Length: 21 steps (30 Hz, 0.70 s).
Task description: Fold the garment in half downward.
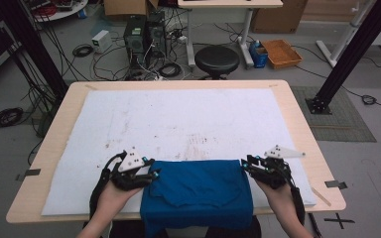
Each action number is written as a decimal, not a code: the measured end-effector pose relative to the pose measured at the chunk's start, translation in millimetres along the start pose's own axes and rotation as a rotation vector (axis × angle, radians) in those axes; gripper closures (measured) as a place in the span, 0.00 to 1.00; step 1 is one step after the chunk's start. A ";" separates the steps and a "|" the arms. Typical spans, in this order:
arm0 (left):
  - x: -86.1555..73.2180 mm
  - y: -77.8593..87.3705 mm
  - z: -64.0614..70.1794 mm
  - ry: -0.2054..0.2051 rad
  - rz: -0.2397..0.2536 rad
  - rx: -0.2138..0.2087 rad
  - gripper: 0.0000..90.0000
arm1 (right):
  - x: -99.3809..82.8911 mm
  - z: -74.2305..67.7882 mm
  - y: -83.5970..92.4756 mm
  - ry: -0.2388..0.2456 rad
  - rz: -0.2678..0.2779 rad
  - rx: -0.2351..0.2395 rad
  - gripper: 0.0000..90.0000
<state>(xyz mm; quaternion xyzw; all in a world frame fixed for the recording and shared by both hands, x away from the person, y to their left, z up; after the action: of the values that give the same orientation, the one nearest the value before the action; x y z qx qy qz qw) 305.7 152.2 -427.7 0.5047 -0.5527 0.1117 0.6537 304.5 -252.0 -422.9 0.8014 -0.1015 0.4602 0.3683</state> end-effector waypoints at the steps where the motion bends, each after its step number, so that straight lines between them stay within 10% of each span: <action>1: 1.2 -6.6 -5.1 0.031 -0.013 0.002 0.63 | 3.3 4.4 -5.1 -0.043 0.001 0.005 0.65; 4: 1.1 -19.4 -12.1 0.058 -0.048 0.006 0.62 | 7.3 8.2 -21.1 -0.063 -0.038 0.025 0.62; 12: -7.8 -34.2 -14.7 0.046 -0.139 0.038 0.62 | -2.6 17.1 -43.5 0.020 -0.184 -0.095 0.73; 21: -9.8 -29.3 -21.0 0.103 -0.130 0.015 0.62 | 4.2 20.3 -34.2 -0.018 -0.096 -0.108 0.60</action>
<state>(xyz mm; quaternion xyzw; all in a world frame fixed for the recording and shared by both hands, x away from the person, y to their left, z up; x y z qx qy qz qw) 335.6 159.1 -449.1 0.5377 -0.4836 0.0991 0.6835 337.5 -240.8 -442.7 0.7885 -0.0909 0.4285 0.4317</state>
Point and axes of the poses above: each handheld gripper's, and its own axes: y roughly backward along the jaws, x roughly out of its top, z roughly to its right, the point moved 2 cm from there along -y, roughly forward along the jaws, and after that the axes turned 12 degrees about x, right-handed, at the moved point
